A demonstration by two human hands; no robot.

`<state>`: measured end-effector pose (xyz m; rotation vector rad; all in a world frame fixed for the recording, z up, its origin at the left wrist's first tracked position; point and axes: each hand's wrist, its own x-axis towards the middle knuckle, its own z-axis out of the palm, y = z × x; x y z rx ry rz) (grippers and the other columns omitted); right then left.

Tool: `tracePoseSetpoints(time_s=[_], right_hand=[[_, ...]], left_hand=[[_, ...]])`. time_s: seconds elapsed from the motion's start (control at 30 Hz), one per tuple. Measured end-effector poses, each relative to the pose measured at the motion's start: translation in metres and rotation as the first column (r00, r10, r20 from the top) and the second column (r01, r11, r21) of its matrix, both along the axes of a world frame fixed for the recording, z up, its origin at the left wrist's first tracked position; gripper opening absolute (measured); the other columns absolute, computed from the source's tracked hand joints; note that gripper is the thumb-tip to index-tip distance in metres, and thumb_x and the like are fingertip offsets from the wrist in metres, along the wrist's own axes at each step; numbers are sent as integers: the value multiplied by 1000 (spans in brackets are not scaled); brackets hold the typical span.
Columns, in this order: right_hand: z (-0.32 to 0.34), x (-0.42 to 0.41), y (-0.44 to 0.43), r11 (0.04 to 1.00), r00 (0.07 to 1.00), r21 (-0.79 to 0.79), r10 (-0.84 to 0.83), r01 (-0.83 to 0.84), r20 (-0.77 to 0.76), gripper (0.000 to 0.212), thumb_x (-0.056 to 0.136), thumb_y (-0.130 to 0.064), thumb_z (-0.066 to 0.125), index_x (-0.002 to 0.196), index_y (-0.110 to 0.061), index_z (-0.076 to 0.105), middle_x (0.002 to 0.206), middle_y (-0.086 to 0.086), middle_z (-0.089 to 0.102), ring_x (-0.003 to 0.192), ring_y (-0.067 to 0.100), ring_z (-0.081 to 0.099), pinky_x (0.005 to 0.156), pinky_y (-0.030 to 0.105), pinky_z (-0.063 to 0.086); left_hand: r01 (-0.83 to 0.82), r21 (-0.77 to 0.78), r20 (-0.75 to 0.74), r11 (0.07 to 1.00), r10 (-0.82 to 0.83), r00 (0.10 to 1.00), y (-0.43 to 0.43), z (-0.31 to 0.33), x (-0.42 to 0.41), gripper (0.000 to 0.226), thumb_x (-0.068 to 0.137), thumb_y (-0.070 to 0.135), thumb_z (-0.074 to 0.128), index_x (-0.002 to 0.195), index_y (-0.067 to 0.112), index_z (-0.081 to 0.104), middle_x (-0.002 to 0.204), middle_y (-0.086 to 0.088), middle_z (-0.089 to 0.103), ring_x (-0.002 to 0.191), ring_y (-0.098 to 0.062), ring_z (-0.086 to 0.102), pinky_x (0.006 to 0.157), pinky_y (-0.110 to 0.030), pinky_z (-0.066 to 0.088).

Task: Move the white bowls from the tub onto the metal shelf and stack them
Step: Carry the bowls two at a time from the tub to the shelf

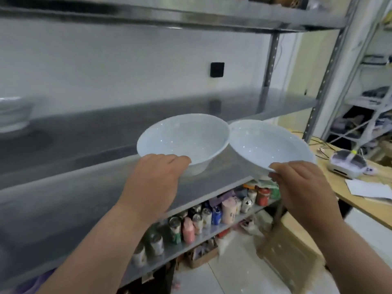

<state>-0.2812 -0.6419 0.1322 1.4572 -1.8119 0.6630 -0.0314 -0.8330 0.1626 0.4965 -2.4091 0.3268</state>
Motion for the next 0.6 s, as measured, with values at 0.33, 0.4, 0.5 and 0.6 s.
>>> tracePoseSetpoints(time_s=[0.33, 0.4, 0.5, 0.6], right_hand=[[54, -70, -127, 908, 908, -85, 397, -409, -132, 17, 88, -16, 60, 96, -5, 71, 82, 9, 72, 79, 35, 68, 74, 44, 50], [54, -64, -154, 887, 887, -72, 446, -456, -124, 19, 88, -18, 59, 96, -6, 71, 83, 9, 73, 79, 35, 68, 74, 44, 50], [53, -49, -194, 850, 850, -51, 517, -524, -100, 13, 85, -15, 64, 93, -8, 70, 81, 7, 72, 77, 35, 67, 72, 42, 50], [49, -31, -231, 829, 825, -5, 555, -559, -104, 12, 81, -7, 75, 91, -9, 70, 78, 6, 71, 73, 34, 66, 69, 39, 48]], left_hand=[[-400, -11, -60, 916, 399, 915, -30, 40, -3, 30, 72, -4, 60, 90, 19, 63, 69, 5, 62, 61, -27, 58, 47, -32, 42], [-468, 5, -56, 884, 467, 882, -37, 38, 7, 30, 72, -4, 61, 92, 18, 64, 71, 4, 64, 62, -28, 59, 47, -31, 43], [-560, 17, -41, 828, 561, 827, -51, 34, 24, 29, 76, -2, 60, 97, 19, 65, 74, 3, 65, 65, -29, 60, 51, -32, 46], [-619, -21, -18, 785, 619, 785, -73, 31, 40, 29, 75, -2, 62, 95, 18, 66, 72, 1, 65, 63, -29, 60, 52, -28, 33]])
